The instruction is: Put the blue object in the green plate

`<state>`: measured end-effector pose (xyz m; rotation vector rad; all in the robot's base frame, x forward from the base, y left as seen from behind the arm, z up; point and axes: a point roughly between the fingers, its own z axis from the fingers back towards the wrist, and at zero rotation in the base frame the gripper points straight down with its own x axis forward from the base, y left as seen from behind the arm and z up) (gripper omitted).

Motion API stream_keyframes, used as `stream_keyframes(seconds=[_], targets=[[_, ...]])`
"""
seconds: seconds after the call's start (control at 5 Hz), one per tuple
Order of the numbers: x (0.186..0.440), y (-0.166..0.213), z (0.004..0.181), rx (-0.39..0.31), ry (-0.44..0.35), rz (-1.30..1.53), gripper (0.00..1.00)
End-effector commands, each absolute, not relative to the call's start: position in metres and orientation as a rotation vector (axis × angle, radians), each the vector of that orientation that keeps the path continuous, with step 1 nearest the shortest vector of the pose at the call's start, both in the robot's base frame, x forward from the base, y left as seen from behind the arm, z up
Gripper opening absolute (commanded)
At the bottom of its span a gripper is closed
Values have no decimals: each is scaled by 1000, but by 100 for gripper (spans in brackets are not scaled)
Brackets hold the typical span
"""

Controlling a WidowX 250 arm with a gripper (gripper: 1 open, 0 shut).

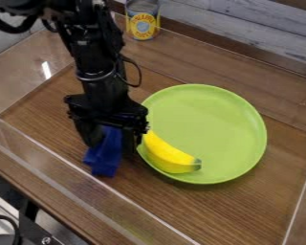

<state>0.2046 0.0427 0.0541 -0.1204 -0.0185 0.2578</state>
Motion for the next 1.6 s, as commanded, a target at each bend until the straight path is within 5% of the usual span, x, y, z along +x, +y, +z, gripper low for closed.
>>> stream_keyframes(seconds=[0.0,0.6,0.8,1.4], targets=[[207,45,57,-121,-34,262,100],[208,46,42,-125,-39,284,100],[208,47,37,-128,-41,291,0],[209,46,48,-108,-40,260,0]])
